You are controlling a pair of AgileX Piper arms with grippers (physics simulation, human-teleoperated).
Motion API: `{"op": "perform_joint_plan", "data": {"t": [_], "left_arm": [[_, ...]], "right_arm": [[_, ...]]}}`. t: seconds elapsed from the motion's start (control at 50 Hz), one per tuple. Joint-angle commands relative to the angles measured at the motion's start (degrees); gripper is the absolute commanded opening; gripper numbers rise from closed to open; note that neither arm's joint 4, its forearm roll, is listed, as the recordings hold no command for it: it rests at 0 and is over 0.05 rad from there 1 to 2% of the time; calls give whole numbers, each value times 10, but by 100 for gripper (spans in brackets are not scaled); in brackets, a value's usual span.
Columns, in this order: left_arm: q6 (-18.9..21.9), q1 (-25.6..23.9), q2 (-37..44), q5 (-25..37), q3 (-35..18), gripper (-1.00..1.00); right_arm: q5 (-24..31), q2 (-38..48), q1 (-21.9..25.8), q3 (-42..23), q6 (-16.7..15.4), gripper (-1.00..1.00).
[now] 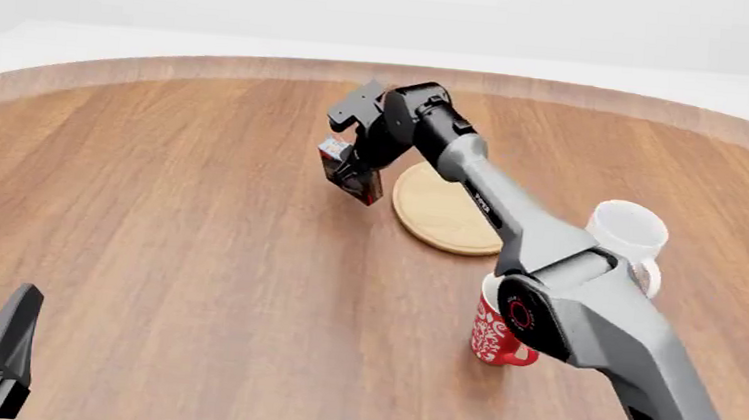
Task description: Put the chocolate pudding to the left of the plate.
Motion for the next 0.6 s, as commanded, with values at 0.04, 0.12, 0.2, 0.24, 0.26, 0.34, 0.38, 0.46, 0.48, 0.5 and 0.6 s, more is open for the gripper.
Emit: {"op": "perform_joint_plan", "data": {"t": [0.04,0.12,0.2,0.24,0.26,0.34,0.38,0.46,0.48,0.5,0.6], "left_arm": [[0,0,0,0,0,100],[0,0,0,0,0,100],[0,0,0,0,0,100],[0,0,0,0,0,100],[0,0,0,0,0,100],[0,0,0,0,0,100],[0,0,0,0,0,100],[0,0,0,0,0,100],[0,0,0,0,0,100],[0,0,0,0,0,100],[0,0,0,0,0,100]], "right_arm": [[67,50,0,-95,-1,-100],[74,54,0,-100,-5,-100],[80,55,-2,-102,-10,-100],[81,55,-2,-103,-10,-100],[82,56,-1,-103,-11,-100],[84,56,-1,-103,-12,-100],[85,56,-2,-103,-13,-100],[86,55,-1,-103,-13,-100],[86,55,0,-103,-13,-100],[86,55,0,-103,-13,-100],[87,55,-1,-103,-14,-100]]}}
